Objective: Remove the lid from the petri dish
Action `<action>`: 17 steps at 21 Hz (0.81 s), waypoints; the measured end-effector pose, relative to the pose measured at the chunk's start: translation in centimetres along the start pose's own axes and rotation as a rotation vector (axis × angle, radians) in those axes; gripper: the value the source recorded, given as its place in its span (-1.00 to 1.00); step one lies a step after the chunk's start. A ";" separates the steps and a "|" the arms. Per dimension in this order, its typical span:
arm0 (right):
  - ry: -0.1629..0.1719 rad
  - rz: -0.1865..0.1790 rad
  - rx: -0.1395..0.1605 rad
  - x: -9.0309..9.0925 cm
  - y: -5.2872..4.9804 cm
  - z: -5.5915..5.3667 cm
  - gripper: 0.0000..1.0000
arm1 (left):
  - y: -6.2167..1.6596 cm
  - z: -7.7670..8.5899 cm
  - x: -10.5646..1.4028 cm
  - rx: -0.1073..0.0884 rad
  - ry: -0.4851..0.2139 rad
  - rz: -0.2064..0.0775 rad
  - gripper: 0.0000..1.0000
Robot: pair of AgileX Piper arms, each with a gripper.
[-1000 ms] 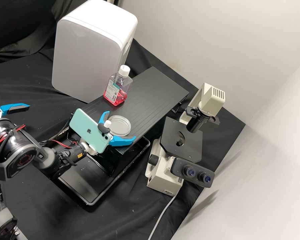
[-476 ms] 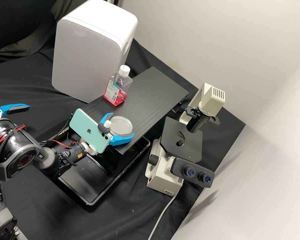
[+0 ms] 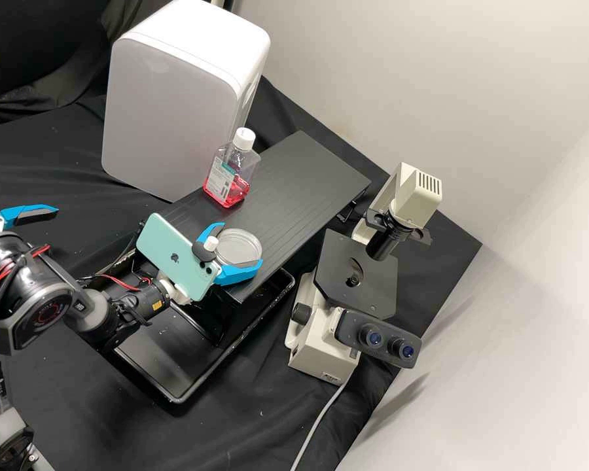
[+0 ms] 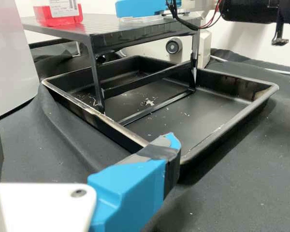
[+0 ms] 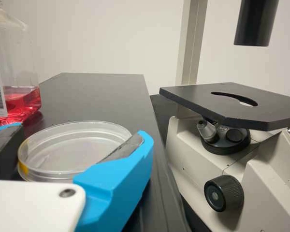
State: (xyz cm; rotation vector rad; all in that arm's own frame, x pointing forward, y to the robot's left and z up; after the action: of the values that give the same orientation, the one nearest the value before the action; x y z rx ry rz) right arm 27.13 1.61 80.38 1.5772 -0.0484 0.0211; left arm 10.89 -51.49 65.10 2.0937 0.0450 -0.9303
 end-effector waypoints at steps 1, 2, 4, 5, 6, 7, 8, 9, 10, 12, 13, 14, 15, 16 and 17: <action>0.000 0.000 0.000 0.0 0.0 0.0 -1.00 | 0.00 0.0 0.0 0.000 0.000 0.000 1.00; 0.000 0.000 0.000 0.0 0.0 0.0 -1.00 | 0.00 0.0 0.0 0.000 0.000 0.000 1.00; 0.000 0.000 0.000 0.0 0.0 0.0 -1.00 | 0.00 0.0 0.0 0.000 0.000 0.000 1.00; 0.000 0.000 0.000 0.0 0.0 0.0 -1.00 | 0.00 0.0 0.0 0.000 0.000 0.000 1.00; 0.000 0.000 0.000 0.0 0.0 0.0 -1.00 | 0.00 0.0 0.0 0.000 0.000 0.000 1.00; 0.000 0.000 0.000 0.0 0.0 0.0 -1.00 | 0.00 0.0 0.0 0.000 0.000 0.000 1.00; 0.000 0.000 0.000 0.0 0.0 0.0 -1.00 | 0.00 0.0 0.0 0.000 0.000 0.000 1.00; -0.001 0.001 0.000 0.0 0.0 0.0 -1.00 | 0.00 0.0 0.0 0.000 0.000 0.000 1.00; -0.003 0.003 0.000 0.0 0.1 0.1 -1.00 | 0.00 0.0 0.0 0.000 0.000 0.000 1.00; -0.006 0.010 0.000 -0.1 0.3 0.1 -1.00 | 0.00 0.0 0.0 0.000 0.000 0.000 1.00; -0.005 0.011 0.000 -0.3 0.3 0.1 -1.00 | 0.00 0.0 0.0 0.000 0.000 0.000 1.00; -0.002 0.017 0.000 -0.4 0.5 0.0 -1.00 | 0.00 0.0 0.0 0.000 0.000 0.000 1.00; -0.004 0.020 0.000 -0.5 0.6 0.1 -1.00 | 0.00 0.0 0.0 0.000 0.000 0.000 1.00; -0.002 0.027 0.003 -0.6 0.8 0.0 -1.00 | 0.00 0.0 0.0 0.000 0.000 0.000 1.00; -0.002 0.030 0.010 -0.7 0.9 0.0 -1.00 | 0.00 0.0 0.0 0.000 0.000 0.000 1.00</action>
State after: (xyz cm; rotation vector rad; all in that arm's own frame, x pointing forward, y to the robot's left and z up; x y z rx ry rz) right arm 26.41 1.61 81.23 1.5864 -0.0730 0.0435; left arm 10.89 -51.49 65.10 2.0937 0.0450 -0.9303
